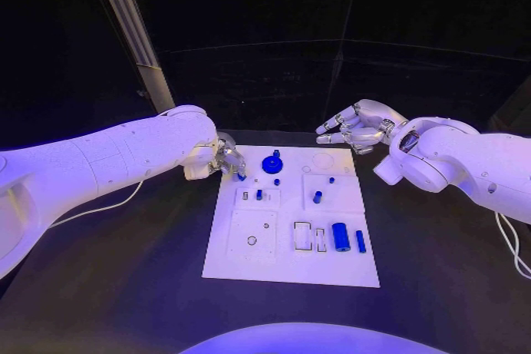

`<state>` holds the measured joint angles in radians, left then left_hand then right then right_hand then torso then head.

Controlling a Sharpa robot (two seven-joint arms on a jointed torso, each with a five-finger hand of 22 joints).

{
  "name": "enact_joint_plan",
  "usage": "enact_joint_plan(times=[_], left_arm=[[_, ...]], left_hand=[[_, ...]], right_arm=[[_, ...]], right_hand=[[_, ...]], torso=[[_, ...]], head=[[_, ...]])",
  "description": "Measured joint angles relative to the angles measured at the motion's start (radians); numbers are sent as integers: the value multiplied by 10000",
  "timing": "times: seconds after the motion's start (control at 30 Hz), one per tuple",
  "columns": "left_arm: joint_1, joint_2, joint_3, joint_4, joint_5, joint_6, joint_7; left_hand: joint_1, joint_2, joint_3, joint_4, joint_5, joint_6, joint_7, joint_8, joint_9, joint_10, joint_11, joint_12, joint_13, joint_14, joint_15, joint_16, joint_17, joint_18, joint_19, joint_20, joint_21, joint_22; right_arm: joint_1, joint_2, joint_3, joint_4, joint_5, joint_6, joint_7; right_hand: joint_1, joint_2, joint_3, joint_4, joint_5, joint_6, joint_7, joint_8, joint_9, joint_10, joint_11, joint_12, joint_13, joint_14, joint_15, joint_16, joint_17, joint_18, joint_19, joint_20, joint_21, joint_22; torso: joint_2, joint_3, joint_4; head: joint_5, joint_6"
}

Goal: Assemble the parts on the task board

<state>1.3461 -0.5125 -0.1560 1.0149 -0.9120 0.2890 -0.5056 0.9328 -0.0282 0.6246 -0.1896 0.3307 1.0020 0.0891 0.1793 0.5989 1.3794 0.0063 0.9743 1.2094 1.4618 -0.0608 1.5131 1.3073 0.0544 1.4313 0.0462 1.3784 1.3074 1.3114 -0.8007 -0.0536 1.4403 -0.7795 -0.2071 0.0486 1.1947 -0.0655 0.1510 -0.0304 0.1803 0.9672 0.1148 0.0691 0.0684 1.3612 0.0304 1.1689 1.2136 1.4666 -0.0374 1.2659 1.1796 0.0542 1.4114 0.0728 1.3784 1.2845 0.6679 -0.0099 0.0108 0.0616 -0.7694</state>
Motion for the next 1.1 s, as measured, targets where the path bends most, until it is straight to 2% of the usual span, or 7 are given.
enact_joint_plan(times=[0.13, 0.23, 0.93, 1.1], left_arm=[[-12, -6, -9, 0, 1, 9, -22], [-13, -8, -10, -1, 2, 9, -33], [-14, -2, -12, 7, 7, -37, -63], [-16, -12, -13, 38, 7, -58, -48]], left_hand=[[-209, -215, -624, 297, 72, 0, 0, 32, -63, 38, -45, 0, 17, 0, -1, 0, 0, 0, 0, 0, -37, 0], [-215, -302, -812, 428, 19, 0, 0, 34, -119, 38, -46, 52, 28, 0, -1, 0, 0, -1, 0, 0, -36, 0], [-160, -339, -1044, 585, -19, 22, -21, 34, -192, 37, -45, 93, 58, 0, -1, 0, 0, 0, 0, 0, -36, 0], [-76, -366, -1314, 683, -168, 39, -37, 34, -254, 37, -45, 93, 57, 0, -1, 0, 0, 0, 0, 0, -36, 0]], right_arm=[[0, 0, 0, 0, 0, 0, -2], [0, 0, 0, 0, 0, 0, -4], [0, 9, 0, -8, 1, 3, -15], [0, 11, 0, -13, 1, 7, -22]], right_hand=[[0, 0, 0, 0, 0, 0, 0, 0, 0, 0, 0, 0, 0, 0, 0, 0, -1, 0, 0, 0, 0, 0], [0, 0, 0, 0, 0, 0, 0, 0, 0, 0, 0, 0, 0, 0, 0, 0, -1, 0, 0, 0, 0, 0], [0, 0, 0, 0, 0, 0, 0, 0, 0, 0, 0, 0, -10, 0, 0, 0, -24, 1, 0, 0, 0, -8], [0, 0, 0, 0, 0, 0, 0, 0, 0, 0, 0, 0, -10, 0, 0, 0, -24, 0, 0, 0, 0, -8]], torso=[[0, 1, -1], [0, 0, -1], [-3, -2, -5], [-4, -2, -5]], head=[[-3, -4], [-3, -8], [-4, -31], [-11, -16]])
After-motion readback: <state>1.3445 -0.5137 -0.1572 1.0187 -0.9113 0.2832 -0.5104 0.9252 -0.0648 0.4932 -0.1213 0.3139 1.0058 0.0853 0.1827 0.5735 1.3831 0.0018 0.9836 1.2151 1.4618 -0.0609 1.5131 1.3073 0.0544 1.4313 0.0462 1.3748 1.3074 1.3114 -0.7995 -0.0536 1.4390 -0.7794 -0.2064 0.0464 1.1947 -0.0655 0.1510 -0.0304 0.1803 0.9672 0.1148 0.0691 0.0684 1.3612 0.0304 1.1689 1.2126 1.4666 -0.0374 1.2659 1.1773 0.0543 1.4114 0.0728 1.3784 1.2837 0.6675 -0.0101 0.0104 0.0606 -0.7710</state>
